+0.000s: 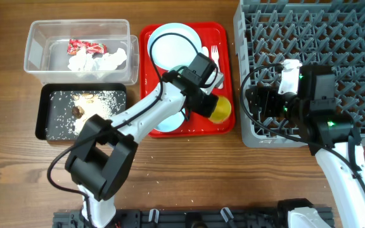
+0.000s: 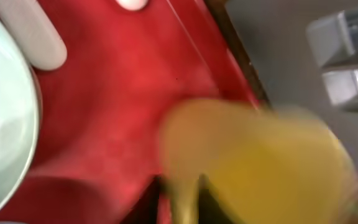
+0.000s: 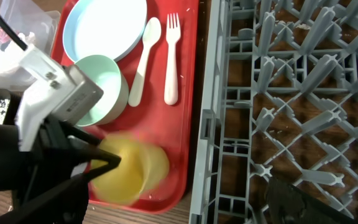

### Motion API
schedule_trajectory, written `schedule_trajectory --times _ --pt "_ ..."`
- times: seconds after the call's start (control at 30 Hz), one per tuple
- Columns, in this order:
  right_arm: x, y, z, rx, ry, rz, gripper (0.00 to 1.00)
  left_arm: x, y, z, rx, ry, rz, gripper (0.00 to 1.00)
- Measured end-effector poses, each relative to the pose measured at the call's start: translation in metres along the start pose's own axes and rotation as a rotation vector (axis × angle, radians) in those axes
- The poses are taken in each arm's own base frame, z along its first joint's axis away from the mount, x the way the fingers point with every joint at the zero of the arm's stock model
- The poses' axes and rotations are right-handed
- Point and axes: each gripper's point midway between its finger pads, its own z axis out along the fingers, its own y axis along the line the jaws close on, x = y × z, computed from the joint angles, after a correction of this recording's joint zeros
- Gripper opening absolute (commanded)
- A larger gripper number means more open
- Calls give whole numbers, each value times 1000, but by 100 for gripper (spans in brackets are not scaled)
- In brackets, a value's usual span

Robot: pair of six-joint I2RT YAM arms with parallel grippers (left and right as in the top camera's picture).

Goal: Sort waste into correct bins and load items into the dishwasher rack
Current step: 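Grasp the yellow cup with the left gripper and hand it to the right gripper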

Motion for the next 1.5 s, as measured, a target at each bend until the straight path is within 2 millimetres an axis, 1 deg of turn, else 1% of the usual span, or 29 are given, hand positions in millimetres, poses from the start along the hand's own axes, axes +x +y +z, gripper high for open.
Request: schedule_trajectory --times 0.13,0.2,0.3,0.37,0.43,0.5,0.57,0.6,0.67,0.77,0.87,0.97,1.03,1.1,1.17,1.3,1.47,1.5 --pt "0 0 0 0 0 0 93 -1 1 2 0 -2 -11 4" --pt "0 0 0 0 0 7 96 -2 3 1 3 -6 -40 4" --pt "0 2 0 -10 0 36 96 -6 7 -5 49 -13 -110 4" --pt "-1 7 0 -39 -2 51 97 -12 9 -18 117 -33 -164 4" --pt "-6 17 2 -100 -14 56 97 -23 13 -41 218 -73 -214 4" --pt "-12 30 5 -180 -22 53 97 -35 16 -68 342 -124 -253 4" --pt "-17 46 10 -285 -23 48 97 -45 21 -100 493 -171 -286 4" --pt "-20 52 12 -330 -24 44 97 -47 23 -114 568 -185 -299 4" --pt "-25 66 17 -431 -28 31 97 -48 26 -135 689 -203 -314 4" --pt "-35 86 20 -583 -41 3 98 -48 25 -156 819 -213 -318 4" --pt "-49 108 15 -761 -85 -53 98 -48 24 -172 907 -222 -314 4" --pt "-60 127 4 -913 -127 -118 98 -46 14 -180 977 -208 -298 4" --pt "-62 134 -3 -989 -130 -140 98 -45 5 -183 1015 -193 -281 4" --pt "-63 139 -9 -1029 -134 -156 97 -44 0 -185 1039 -184 -272 4" --pt "-61 143 -13 -1060 -117 -154 93 -43 -4 -187 1058 -178 -263 4" --pt "-53 155 -16 -1100 -79 -156 78 -43 -6 -189 1073 -176 -258 4" --pt "-43 171 -17 -1139 -38 -171 75 -43 -6 -190 1080 -176 -256 4" --pt "-42 173 -17 -1143 -34 -174 73 -43 -6 -190 1081 -177 -254 4"
